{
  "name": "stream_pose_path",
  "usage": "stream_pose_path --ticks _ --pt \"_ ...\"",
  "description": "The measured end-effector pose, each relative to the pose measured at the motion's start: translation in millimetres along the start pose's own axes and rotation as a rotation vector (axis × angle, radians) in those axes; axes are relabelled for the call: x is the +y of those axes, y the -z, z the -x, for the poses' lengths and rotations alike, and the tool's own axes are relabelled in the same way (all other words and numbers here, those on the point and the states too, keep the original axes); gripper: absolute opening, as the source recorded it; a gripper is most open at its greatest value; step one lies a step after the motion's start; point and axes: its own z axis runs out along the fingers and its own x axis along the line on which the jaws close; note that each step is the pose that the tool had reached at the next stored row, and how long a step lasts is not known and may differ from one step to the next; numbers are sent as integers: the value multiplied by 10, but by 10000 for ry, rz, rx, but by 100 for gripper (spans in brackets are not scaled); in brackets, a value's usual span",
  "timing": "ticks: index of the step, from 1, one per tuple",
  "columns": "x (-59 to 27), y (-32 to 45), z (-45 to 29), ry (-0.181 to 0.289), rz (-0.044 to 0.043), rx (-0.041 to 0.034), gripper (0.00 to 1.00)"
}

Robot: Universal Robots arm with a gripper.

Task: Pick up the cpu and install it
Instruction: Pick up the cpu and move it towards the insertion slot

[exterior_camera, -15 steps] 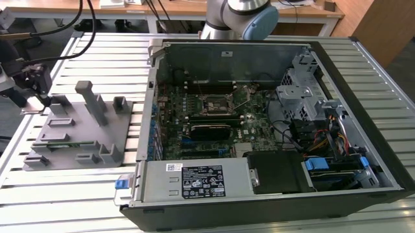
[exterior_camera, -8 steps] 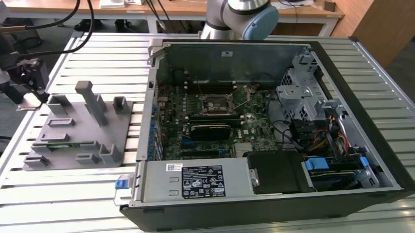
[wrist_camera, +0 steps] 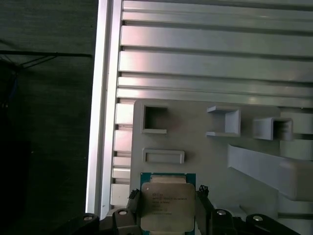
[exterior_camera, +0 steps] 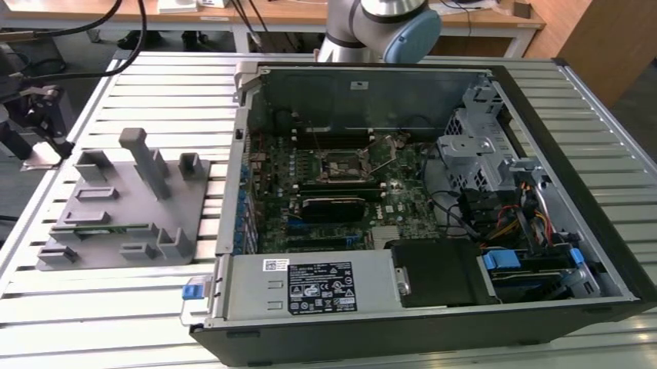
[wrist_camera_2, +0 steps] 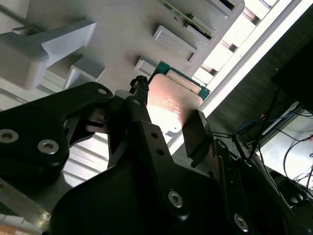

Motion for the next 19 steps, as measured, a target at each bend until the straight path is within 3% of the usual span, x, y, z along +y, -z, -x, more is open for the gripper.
stream_pose_path --ticks 19 --pt "20 324 3 0 0 1 53"
